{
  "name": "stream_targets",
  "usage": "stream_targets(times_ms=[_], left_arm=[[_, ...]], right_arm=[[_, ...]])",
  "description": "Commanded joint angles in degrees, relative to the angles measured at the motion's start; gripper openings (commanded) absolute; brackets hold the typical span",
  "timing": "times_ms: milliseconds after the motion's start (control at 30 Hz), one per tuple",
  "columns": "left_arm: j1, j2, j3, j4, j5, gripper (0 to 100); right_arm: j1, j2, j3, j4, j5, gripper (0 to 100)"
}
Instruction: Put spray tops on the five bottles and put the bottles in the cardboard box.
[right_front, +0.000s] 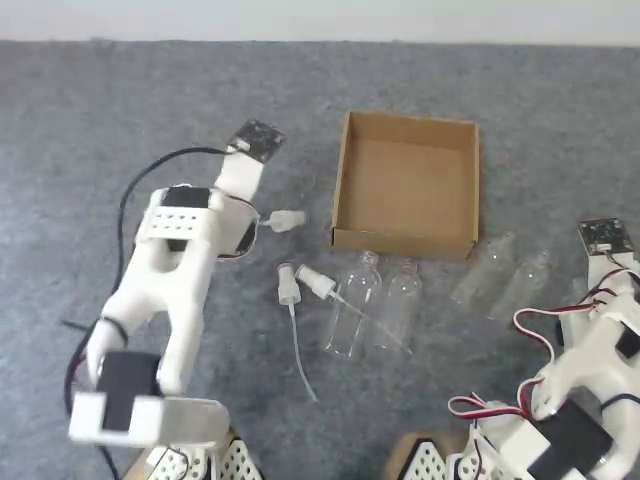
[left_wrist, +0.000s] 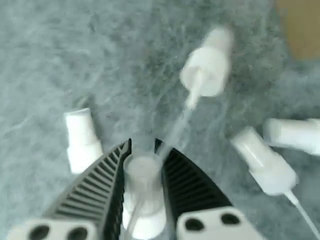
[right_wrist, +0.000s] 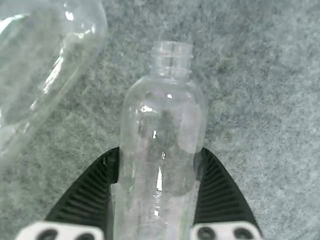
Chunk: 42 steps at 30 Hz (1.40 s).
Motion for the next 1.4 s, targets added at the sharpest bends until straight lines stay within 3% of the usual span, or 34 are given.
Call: stream_targets(times_ms=[0, 267, 600, 833, 1233, 1367], left_arm=[[0.35, 3.87, -0.57, -3.25, 0.62, 2], [0.35, 5.54, -1.8, -0.7, 3.16, 16], [-1.85, 5.54, -17.45, 18.46, 5.8, 16], [-9.58, 9.58, -23.87, 13.45, 5.27, 16], [-11.6, 25.58, -33.45, 10.29, 3.78, 16], [-11.25, 28.22, -33.8, 10.46, 3.43, 10]], right_arm=[[1.01, 0.04, 0.88, 0.13, 0.79, 4.9], [0.92, 0.04, 0.88, 0.31, 0.79, 4.9], [0.92, 0.31, 0.88, 0.31, 0.79, 4.9], [0.92, 0.13, 0.88, 0.31, 0.79, 4.9], [1.01, 0.57, 0.88, 0.22, 0.79, 4.9], [1.01, 0.57, 0.88, 0.22, 0.79, 4.9]])
